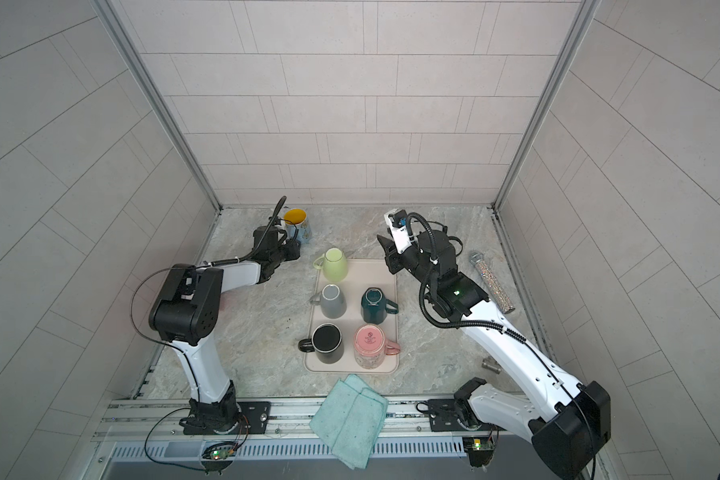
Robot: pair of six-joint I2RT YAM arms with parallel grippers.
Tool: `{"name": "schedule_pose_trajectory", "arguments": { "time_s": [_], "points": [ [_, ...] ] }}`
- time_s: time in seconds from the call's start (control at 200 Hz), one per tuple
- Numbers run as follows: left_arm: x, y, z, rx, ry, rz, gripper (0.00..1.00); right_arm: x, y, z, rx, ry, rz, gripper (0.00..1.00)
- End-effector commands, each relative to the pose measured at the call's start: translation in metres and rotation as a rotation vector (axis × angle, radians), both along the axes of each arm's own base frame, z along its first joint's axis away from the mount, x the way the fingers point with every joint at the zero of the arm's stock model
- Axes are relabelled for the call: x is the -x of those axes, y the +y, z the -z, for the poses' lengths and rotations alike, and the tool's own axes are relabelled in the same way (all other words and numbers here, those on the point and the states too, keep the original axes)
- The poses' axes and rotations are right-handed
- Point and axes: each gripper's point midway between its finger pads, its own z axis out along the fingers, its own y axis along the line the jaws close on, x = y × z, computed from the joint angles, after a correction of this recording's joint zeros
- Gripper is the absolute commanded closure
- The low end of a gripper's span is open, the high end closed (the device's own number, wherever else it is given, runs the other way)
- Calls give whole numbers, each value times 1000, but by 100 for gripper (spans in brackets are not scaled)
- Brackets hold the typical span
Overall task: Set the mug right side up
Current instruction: 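Lower the blue mug upright onto the table and open the left gripper, then move the left gripper over the upside-down light green mug on the tray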
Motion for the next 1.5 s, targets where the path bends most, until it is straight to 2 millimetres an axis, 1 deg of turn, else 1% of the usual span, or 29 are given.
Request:
{"name": "schedule_pose_trajectory", "arguments": {
  "time_s": [0.0, 0.07, 0.21, 0.33, 0.365, 0.415, 0.49, 0.535, 0.545, 0.575, 0.655, 0.7, 0.751, 0.831, 0.876, 0.916, 0.981, 1.091, 1.146, 1.201, 1.331, 1.451, 1.491],
  "points": [
    [13, -2, -7, 27, 18, 16, 51, 5, -3, -11, -29, -32, -2, 67],
    [21, -4, -8, 50, 32, 26, 51, 5, -3, -11, -34, -33, 0, 67],
    [41, -8, -15, 91, 35, 42, 50, 7, -4, -11, -42, -34, 0, 67],
    [60, -16, -28, 141, 60, 79, 50, 8, -4, -11, -55, -30, 2, 67],
    [66, -18, -34, 162, 74, 85, 49, 8, -4, -12, -59, -29, 1, 67],
    [75, -26, -45, 200, 107, 125, 49, 9, -5, -12, -63, -24, 1, 67],
    [89, -39, -69, 271, 171, 180, 49, 11, -5, -13, -60, -15, 0, 67],
    [98, -44, -80, 309, 239, 188, 49, 12, -6, -14, -55, -6, 1, 67],
    [98, -45, -85, 318, 244, 193, 49, 13, -6, -15, -56, -6, 0, 67],
    [106, -50, -92, 348, 304, 203, 49, 14, -6, -16, -55, 1, -2, 67],
    [128, -57, -106, 409, 459, 217, 51, 17, -7, -18, -56, 20, -7, 67],
    [137, -60, -116, 446, 532, 219, 51, 19, -6, -20, -62, 31, -13, 67],
    [143, -66, -126, 527, 603, 213, 52, 21, -6, -21, -73, 41, -19, 66],
    [147, -78, -139, 665, 677, 209, 55, 23, -4, -24, -83, 52, -32, 66],
    [149, -82, -145, 721, 701, 207, 56, 23, -3, -25, -87, 56, -34, 65],
    [150, -84, -147, 766, 732, 172, 56, 23, -3, -26, -92, 60, -35, 65],
    [151, -82, -146, 810, 777, 109, 56, 23, -1, -28, -97, 61, -42, 65],
    [158, -84, -135, 893, 912, -4, 56, 23, 1, -30, -101, 67, -53, 65],
    [153, -86, -133, 926, 925, -24, 57, 23, 2, -29, -103, 69, -55, 65],
    [147, -85, -127, 975, 944, -90, 57, 21, 2, -26, -103, 74, -54, 65],
    [121, -88, -118, 1152, 933, -214, 57, 20, 4, -22, -106, 94, -58, 64],
    [111, -80, -107, 1165, 965, -306, 57, 21, 2, -23, -98, 90, -53, 64],
    [105, -78, -105, 1168, 966, -325, 57, 22, 1, -23, -93, 89, -50, 64]
  ]
}}
